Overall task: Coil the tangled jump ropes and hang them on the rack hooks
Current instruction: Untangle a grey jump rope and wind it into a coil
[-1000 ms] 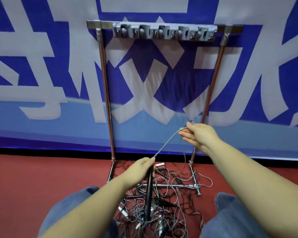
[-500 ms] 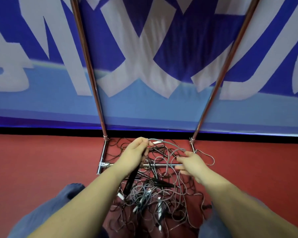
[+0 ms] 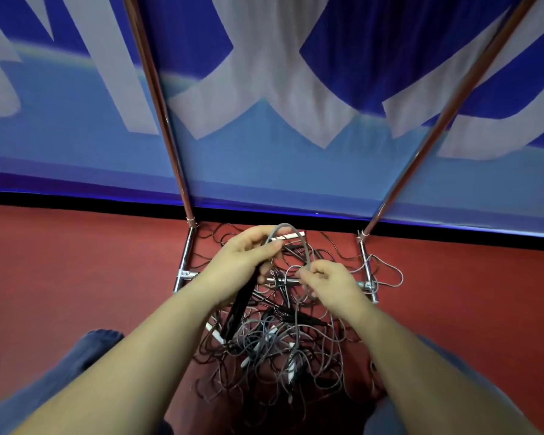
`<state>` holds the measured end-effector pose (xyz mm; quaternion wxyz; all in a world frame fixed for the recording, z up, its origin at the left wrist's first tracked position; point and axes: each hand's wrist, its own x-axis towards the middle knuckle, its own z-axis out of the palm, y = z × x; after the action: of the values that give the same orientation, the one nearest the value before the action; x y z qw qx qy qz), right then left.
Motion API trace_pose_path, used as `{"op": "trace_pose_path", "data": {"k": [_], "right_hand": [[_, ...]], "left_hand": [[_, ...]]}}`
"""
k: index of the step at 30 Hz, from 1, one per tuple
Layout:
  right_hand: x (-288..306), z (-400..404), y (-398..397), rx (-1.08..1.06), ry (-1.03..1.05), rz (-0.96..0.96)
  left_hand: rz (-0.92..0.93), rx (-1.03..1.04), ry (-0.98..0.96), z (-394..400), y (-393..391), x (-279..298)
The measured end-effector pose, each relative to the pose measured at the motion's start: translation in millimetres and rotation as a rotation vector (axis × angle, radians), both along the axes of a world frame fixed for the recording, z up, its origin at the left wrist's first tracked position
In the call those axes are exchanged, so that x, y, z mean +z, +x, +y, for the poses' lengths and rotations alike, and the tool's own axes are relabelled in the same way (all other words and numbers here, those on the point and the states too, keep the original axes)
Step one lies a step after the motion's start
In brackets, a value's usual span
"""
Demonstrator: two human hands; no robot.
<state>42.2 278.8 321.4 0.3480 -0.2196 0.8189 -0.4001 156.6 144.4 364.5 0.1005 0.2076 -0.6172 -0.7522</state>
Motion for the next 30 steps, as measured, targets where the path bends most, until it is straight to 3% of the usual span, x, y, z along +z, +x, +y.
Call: {"op": "trace_pose_path", "data": {"k": [3, 5, 7, 10, 14, 19, 25, 28, 30], "right_hand": [[6, -7, -1, -0.175, -0.143, -0.303], [16, -10, -2, -0.226, -0.25, -0.539], [26, -14, -4, -0.283, -0.365, -0.738], [33, -20, -9, -0.481, -0.567, -0.893], [35, -19, -19, -0.508, -0.643, -0.792], [36, -16, -22, -0.495, -0.653, -0.697], [32, -16, -28, -0.496, -0.693, -0.649], [32, -13, -34, -0.471, -0.594, -0.542], [28, -12, -33, -0.345, -0.421, -0.48]], "left_hand": [[-0.065, 0.069, -0.019, -4, -5, -7], [-0.171, 0.111, -0.133, -5, -8, -12], [-0.281, 0.058, -0.215, -2, -7, -17], [-0.412, -0.123, -0.173, 6, -6, -19], [-0.404, -0.285, -0.024, 14, -9, -22], [-0.325, -0.251, 0.094, 24, -12, -24], [-0.316, -0.251, 0.041, 22, -16, -28], [-0.277, -0.147, 0.082, 13, -18, -30], [-0.246, -0.003, 0.159, 6, -19, -29]]}}
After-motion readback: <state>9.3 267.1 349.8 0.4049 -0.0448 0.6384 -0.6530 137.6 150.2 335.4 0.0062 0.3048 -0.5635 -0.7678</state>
